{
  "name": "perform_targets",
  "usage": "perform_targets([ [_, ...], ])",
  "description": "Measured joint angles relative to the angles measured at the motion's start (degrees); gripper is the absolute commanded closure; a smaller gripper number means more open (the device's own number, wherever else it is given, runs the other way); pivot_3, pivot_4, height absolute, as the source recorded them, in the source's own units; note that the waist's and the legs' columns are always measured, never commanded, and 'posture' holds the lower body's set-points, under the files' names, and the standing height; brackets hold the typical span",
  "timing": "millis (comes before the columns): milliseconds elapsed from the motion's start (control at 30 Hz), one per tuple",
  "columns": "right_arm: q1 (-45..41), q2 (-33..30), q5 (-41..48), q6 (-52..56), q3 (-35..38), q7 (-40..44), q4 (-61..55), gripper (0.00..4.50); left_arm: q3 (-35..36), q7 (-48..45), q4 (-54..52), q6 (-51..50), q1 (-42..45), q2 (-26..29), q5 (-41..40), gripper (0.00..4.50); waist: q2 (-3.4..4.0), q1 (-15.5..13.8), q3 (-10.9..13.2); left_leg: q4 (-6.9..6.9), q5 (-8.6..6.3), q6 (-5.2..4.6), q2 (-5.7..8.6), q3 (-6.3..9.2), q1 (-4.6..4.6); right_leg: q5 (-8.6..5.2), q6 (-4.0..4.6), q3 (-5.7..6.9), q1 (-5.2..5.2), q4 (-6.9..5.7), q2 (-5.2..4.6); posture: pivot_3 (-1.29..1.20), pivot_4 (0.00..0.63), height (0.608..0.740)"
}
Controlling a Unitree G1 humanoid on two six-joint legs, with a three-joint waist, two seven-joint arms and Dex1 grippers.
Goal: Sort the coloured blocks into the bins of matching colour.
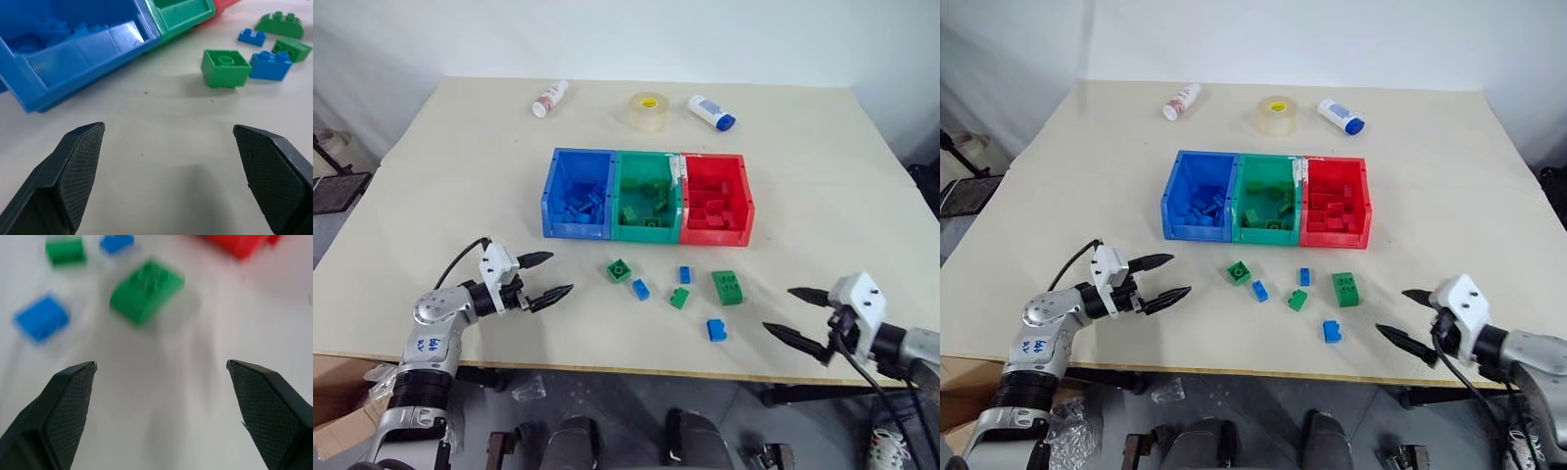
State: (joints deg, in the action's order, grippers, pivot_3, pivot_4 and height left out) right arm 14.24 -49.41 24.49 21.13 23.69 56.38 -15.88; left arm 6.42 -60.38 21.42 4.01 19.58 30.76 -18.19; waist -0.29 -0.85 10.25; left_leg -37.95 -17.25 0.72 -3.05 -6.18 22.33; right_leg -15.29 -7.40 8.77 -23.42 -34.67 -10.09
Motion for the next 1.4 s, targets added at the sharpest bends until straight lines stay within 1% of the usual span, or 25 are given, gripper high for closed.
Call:
perform_targets([
  [67, 2.3, -0.5, 0.3, 0.7, 2.9, 0.5, -1.6, 0.00, 0.0, -1.2, 0.8, 0.5, 0.1, 0.2, 0.0, 0.03, -0.03, -0.1, 0.0, -0.06, -0.01, 0.00, -0.01, -0.01, -0.02, 0.00, -0.01, -0.01, 0.03, -0.01, 0.00, 0.00, 0.150, 0.740],
  [133, 2.6, -0.5, 0.7, 1.6, 3.7, 0.6, -2.9, 0.00, 0.0, -1.7, 1.5, 0.5, 0.4, 0.1, 0.0, 0.03, -0.04, 0.2, 0.0, -0.07, -0.02, -0.01, -0.05, -0.01, -0.03, 0.00, 0.00, -0.01, 0.02, -0.01, 0.01, 0.00, 0.150, 0.740],
  [267, 2.3, -0.5, 1.3, 3.5, 3.5, 0.2, -5.6, 0.00, 0.0, -2.5, 1.9, 0.8, 1.1, -0.4, 0.0, 0.03, -0.04, 0.3, 0.0, -0.07, -0.03, 0.01, -0.06, 0.00, -0.02, 0.00, 0.00, -0.01, 0.01, -0.06, 0.01, 0.00, 0.150, 0.740],
  [333, 1.0, -0.5, 1.5, 4.5, 2.1, -0.3, -7.1, 0.00, 0.0, -2.9, 2.0, 1.2, 1.5, -0.5, -0.1, 0.03, -0.05, 0.3, 0.0, -0.09, -0.04, 0.01, -0.06, 0.00, -0.02, 0.00, 0.00, 0.00, 0.02, -0.06, 0.02, 0.00, 0.150, 0.740],
  [433, -3.5, 0.7, 2.3, 7.1, -3.9, -1.9, -10.1, 0.00, 0.1, -3.8, 1.8, 1.7, 1.7, -1.6, -1.1, 0.03, -0.07, 0.8, 0.0, -0.10, -0.04, 0.02, -0.08, 0.03, -0.02, 0.00, 0.01, 0.00, 0.01, -0.10, 0.02, 0.00, 0.150, 0.740],
  [500, -4.2, 0.8, 3.0, 8.4, -6.7, -2.1, -11.5, 0.00, 0.1, -4.2, 1.2, 1.7, 1.4, -2.0, -1.7, 0.03, -0.07, 0.8, 0.0, -0.10, -0.05, 0.03, -0.08, 0.04, 0.00, 0.00, 0.01, 0.02, 0.00, -0.09, 0.02, 0.00, 0.150, 0.740],
  [533, -4.7, 0.7, 3.0, 9.0, -8.0, -2.0, -11.6, 0.00, 0.2, -4.0, 0.5, 1.6, 0.8, -1.8, -1.7, 0.03, -0.10, 0.8, 0.0, -0.10, -0.06, 0.02, -0.07, 0.03, 0.00, 0.00, 0.01, 0.02, 0.01, -0.07, 0.02, 0.00, 0.150, 0.740],
  [667, -7.8, 0.3, 2.0, 10.7, -17.0, -1.0, -12.1, 0.00, 0.3, -3.5, -5.5, -0.3, -3.8, -1.4, -2.2, 0.03, -0.13, 0.9, 0.0, -0.14, -0.11, -0.01, -0.08, 0.03, 0.01, 0.00, -0.01, 0.00, 0.01, -0.06, 0.02, 0.00, 0.150, 0.740],
  [833, -12.6, 0.3, -0.1, 10.9, -24.0, -0.6, -11.4, 0.00, 0.6, -2.7, -11.7, -3.1, -9.1, -0.6, -3.6, 0.03, -0.13, 1.0, 0.0, -0.18, -0.12, -0.01, -0.11, 0.02, 0.00, 0.00, 0.00, 0.00, 0.01, -0.08, 0.02, 0.00, 0.150, 0.740],
  [967, -18.1, 2.2, -3.1, 10.1, -29.0, -0.7, -7.0, 0.00, 1.7, -1.3, -14.7, -4.7, -11.5, -0.1, -4.1, 0.03, -0.15, 1.0, 0.0, -0.20, -0.13, 0.00, -0.11, 0.01, 0.00, 0.00, 0.01, 0.00, 0.01, -0.07, 0.03, 0.00, 0.150, 0.740],
  [1000, -19.4, 2.6, -3.6, 9.8, -29.9, -0.8, -6.2, 0.41, 1.8, -0.9, -15.4, -5.0, -11.9, 0.0, -4.2, 0.00, -0.14, 1.0, 0.0, -0.19, -0.13, 0.00, -0.12, 0.01, 0.00, 0.00, 0.01, 0.00, 0.01, -0.08, 0.03, 0.00, 0.150, 0.740],
  [1033, -20.4, 2.8, -4.3, 9.7, -30.5, -0.8, -5.6, 0.62, 1.9, -0.5, -16.5, -5.3, -12.4, 0.1, -4.2, 0.00, -0.16, 1.0, 0.0, -0.20, -0.13, 0.00, -0.14, 0.02, 0.00, 0.00, 0.01, 0.00, 0.02, -0.08, 0.05, 0.00, 0.150, 0.740],
  [1233, -21.9, 3.6, -5.5, 8.7, -31.0, -1.1, -3.8, 2.72, 2.2, 0.6, -18.3, -5.9, -13.3, 0.5, -4.7, 0.00, -0.18, 0.9, -0.1, -0.19, -0.14, 0.03, -0.17, 0.01, 0.00, -0.01, 0.02, 0.00, 0.01, -0.07, 0.09, 0.00, 0.150, 0.740],
  [1267, -21.8, 3.6, -5.5, 8.7, -31.1, -1.0, -3.8, 2.99, 2.3, 0.8, -18.4, -5.9, -13.3, 0.6, -4.7, 0.00, -0.18, 0.9, -0.1, -0.19, -0.14, 0.03, -0.17, 0.01, 0.00, -0.01, 0.02, 0.01, 0.01, -0.07, 0.10, 0.00, 0.150, 0.740],
  [1400, -21.6, 3.6, -5.5, 8.4, -30.9, -1.0, -3.8, 3.03, 2.6, 1.0, -18.3, -5.8, -13.4, 0.7, -4.8, 0.00, -0.18, 0.9, -0.1, -0.20, -0.15, 0.04, -0.18, 0.00, 0.00, -0.01, 0.02, 0.00, 0.01, -0.07, 0.10, 0.00, 0.150, 0.740],
])
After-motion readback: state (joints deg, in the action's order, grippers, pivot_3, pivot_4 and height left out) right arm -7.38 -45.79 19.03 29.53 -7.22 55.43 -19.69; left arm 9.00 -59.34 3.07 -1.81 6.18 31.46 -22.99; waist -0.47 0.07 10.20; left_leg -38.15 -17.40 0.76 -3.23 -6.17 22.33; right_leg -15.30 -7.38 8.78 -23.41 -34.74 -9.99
